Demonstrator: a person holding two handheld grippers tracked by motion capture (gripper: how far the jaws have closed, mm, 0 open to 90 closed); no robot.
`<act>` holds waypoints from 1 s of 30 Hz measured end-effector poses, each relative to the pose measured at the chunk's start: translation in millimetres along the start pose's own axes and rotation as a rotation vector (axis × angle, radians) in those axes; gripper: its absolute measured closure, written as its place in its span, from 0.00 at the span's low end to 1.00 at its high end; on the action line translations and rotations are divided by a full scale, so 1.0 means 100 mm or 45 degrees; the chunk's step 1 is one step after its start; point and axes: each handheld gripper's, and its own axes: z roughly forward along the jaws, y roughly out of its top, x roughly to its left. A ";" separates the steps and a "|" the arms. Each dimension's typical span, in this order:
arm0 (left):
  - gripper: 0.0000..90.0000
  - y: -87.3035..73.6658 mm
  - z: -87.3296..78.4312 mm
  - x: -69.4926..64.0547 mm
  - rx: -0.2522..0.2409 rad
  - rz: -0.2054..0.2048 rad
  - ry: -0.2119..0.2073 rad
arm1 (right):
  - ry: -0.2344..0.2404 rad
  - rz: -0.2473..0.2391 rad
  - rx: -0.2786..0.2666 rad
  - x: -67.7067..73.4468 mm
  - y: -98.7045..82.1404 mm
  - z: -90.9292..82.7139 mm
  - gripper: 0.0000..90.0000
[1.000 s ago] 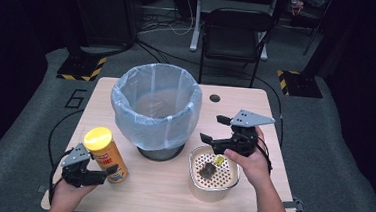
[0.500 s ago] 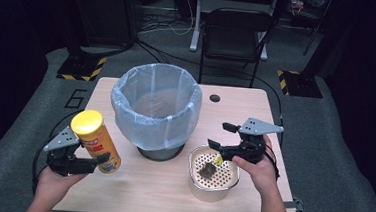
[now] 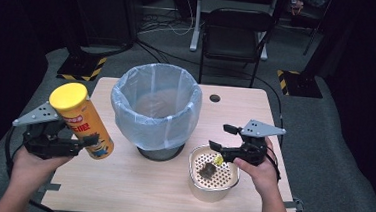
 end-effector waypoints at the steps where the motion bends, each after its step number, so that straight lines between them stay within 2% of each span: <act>1: 0.27 0.06 -0.04 0.00 0.001 -0.005 0.003 | 0.000 0.000 0.001 0.00 0.00 0.00 0.27; 3: 0.27 0.12 -0.07 -0.01 0.010 0.016 0.016 | 0.002 -0.004 0.000 -0.01 -0.01 0.00 0.26; 8: 0.27 0.22 -0.11 -0.02 0.004 0.008 0.007 | -0.006 0.008 0.000 -0.02 -0.02 -0.01 0.26; 11: 0.27 0.33 -0.15 -0.03 0.019 0.038 0.011 | -0.011 0.018 -0.008 -0.03 -0.02 -0.03 0.27; 16: 0.27 0.46 -0.19 -0.03 0.008 0.036 -0.002 | -0.016 0.021 -0.005 -0.05 -0.03 -0.04 0.27; 17: 0.27 0.52 -0.19 -0.03 0.007 0.027 -0.014 | -0.017 0.036 -0.001 -0.05 -0.04 -0.04 0.27; 19: 0.27 0.60 -0.19 -0.03 0.007 0.028 -0.018 | -0.022 0.028 -0.007 -0.06 -0.05 -0.04 0.27; 21: 0.27 0.75 -0.20 -0.03 0.000 0.030 -0.032 | -0.027 0.041 -0.006 -0.07 -0.05 -0.05 0.27; 22: 0.27 0.75 -0.20 -0.03 0.000 0.030 -0.032 | -0.027 0.041 -0.006 -0.07 -0.05 -0.05 0.27; 24: 0.27 0.90 -0.19 -0.04 0.009 0.051 -0.047 | -0.024 0.039 -0.004 -0.08 -0.06 -0.05 0.27; 25: 0.27 0.90 -0.19 -0.04 0.009 0.051 -0.047 | -0.026 0.045 -0.003 -0.08 -0.06 -0.05 0.27; 28: 0.27 1.05 -0.17 -0.07 -0.003 0.070 -0.037 | -0.024 0.057 -0.006 -0.09 -0.07 -0.05 0.27; 30: 0.27 1.21 -0.11 -0.08 -0.003 0.085 -0.048 | -0.024 0.053 -0.007 -0.10 -0.07 -0.05 0.27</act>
